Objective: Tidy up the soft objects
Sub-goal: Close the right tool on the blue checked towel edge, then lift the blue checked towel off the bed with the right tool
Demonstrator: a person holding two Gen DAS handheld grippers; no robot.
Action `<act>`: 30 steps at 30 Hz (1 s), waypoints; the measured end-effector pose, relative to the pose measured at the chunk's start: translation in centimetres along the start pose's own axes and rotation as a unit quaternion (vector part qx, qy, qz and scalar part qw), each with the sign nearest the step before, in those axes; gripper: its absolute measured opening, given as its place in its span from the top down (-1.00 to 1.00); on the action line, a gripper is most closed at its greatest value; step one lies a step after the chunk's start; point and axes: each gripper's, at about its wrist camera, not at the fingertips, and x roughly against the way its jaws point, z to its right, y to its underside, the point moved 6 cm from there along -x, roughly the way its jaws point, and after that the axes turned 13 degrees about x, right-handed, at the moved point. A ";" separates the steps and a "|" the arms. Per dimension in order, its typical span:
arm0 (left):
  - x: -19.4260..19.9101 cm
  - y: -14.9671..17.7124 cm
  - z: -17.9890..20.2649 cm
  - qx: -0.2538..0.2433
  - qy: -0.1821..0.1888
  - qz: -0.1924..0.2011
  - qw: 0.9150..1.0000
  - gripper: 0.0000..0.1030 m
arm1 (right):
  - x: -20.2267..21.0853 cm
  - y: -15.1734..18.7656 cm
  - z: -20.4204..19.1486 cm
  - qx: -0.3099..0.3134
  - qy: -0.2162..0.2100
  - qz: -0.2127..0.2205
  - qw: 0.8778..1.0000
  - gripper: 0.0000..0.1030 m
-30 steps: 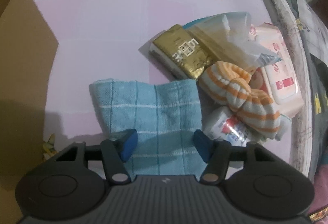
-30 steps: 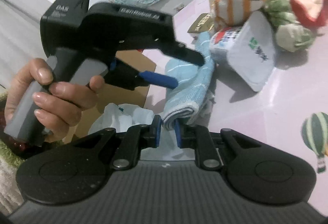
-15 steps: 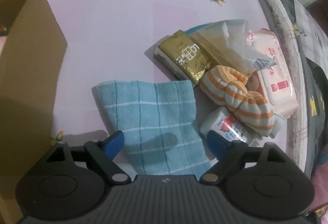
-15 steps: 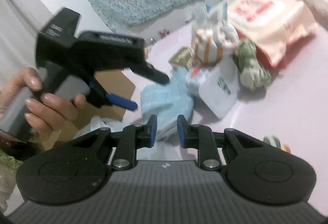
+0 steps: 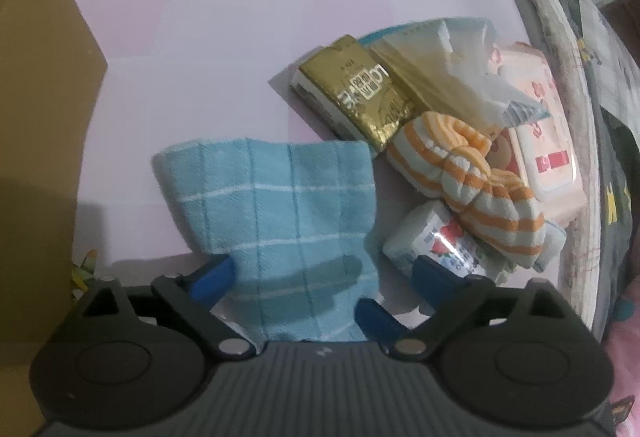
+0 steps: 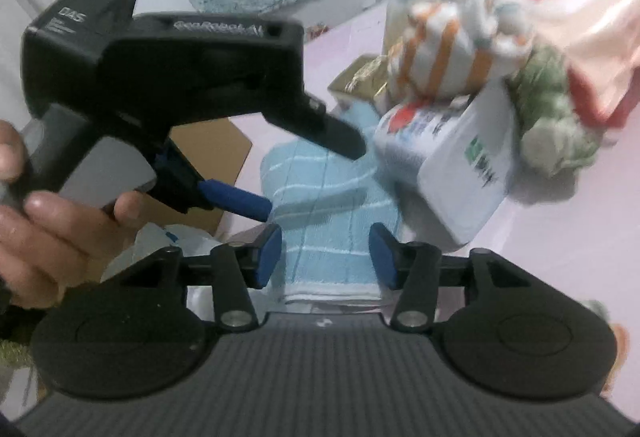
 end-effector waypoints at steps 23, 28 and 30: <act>1.4 0.7 0.2 -0.014 0.033 0.006 0.999 -0.11 | -1.9 -1.2 0.0 -0.006 -0.048 -0.031 0.998 0.25; 2.8 1.3 0.4 -0.010 0.049 0.015 0.999 -0.05 | -1.1 -1.9 -1.0 0.015 -0.032 -0.030 0.999 0.44; 3.9 1.7 0.5 -0.013 0.060 0.022 0.998 -0.04 | -0.4 -2.1 -1.9 0.027 -0.027 -0.027 0.999 0.48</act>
